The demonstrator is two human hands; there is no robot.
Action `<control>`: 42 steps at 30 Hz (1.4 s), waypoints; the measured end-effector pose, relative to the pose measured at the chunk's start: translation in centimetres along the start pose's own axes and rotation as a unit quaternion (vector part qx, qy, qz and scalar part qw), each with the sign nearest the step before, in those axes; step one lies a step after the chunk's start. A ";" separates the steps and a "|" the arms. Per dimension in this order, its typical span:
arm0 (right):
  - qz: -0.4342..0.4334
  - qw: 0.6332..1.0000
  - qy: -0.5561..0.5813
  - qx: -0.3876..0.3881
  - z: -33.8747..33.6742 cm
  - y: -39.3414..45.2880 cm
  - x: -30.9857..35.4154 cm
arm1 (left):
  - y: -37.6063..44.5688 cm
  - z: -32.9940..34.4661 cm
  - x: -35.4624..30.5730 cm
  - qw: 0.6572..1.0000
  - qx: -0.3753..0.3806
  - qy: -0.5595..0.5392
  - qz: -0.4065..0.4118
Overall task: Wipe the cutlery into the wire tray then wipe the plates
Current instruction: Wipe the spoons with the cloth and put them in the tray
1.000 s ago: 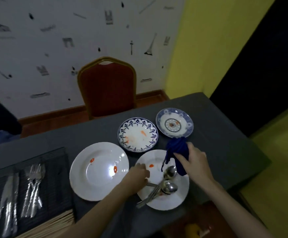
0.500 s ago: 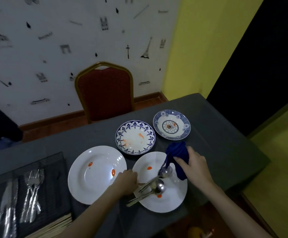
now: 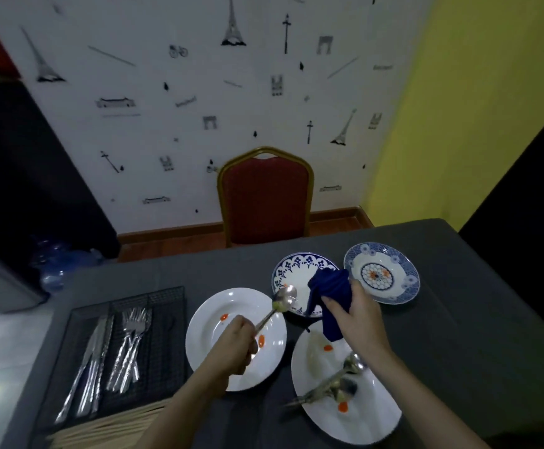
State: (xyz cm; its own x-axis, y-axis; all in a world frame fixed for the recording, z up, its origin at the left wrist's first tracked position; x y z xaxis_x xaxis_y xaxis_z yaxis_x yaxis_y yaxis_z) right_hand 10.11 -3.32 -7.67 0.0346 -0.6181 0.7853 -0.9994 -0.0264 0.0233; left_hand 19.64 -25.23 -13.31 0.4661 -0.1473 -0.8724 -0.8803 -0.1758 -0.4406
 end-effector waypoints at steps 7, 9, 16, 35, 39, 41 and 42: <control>-0.239 0.968 -0.072 0.019 5.0 -1.7 10.3 | -2.8 -2.7 -1.9 0.989 -0.058 -0.130 0.036; -0.319 0.939 -0.125 0.041 6.7 -2.8 11.7 | -3.3 -3.8 -2.6 0.987 -0.078 -0.126 0.065; -0.328 0.927 -0.173 0.053 9.0 -1.5 13.5 | -3.6 -6.2 -2.6 0.983 -0.127 -0.109 0.074; -0.299 0.934 -0.171 0.093 8.1 1.5 12.8 | -1.8 -6.2 -3.9 0.982 -0.091 -0.147 0.074; -0.349 0.914 -0.153 0.140 8.6 -1.3 13.2 | -1.7 -5.9 -4.2 0.986 -0.059 -0.142 0.071; -0.353 0.906 -0.178 0.149 8.4 -0.7 12.8 | -1.9 -5.7 -3.9 0.989 -0.046 -0.130 0.060; -0.348 0.908 -0.188 0.139 8.1 0.1 12.7 | -2.0 -5.8 -3.8 0.989 -0.045 -0.127 0.058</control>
State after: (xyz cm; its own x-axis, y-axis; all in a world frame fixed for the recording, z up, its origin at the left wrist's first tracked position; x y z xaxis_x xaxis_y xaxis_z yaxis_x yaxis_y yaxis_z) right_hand 10.54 -17.57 -2.69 0.7093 -0.5987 0.3722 -0.6960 -0.6787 0.2346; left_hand 20.19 -29.92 -7.92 0.3155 0.0755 -0.9459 -0.9096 -0.2600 -0.3241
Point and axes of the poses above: each hand's wrist, its own y-axis towards the middle knuckle, its own z-axis out of the palm, x = y × z, the point moved 7 cm from there along y, towards the middle knuckle, and after that the axes turned 8 degrees about z, right-handed, at the moved point
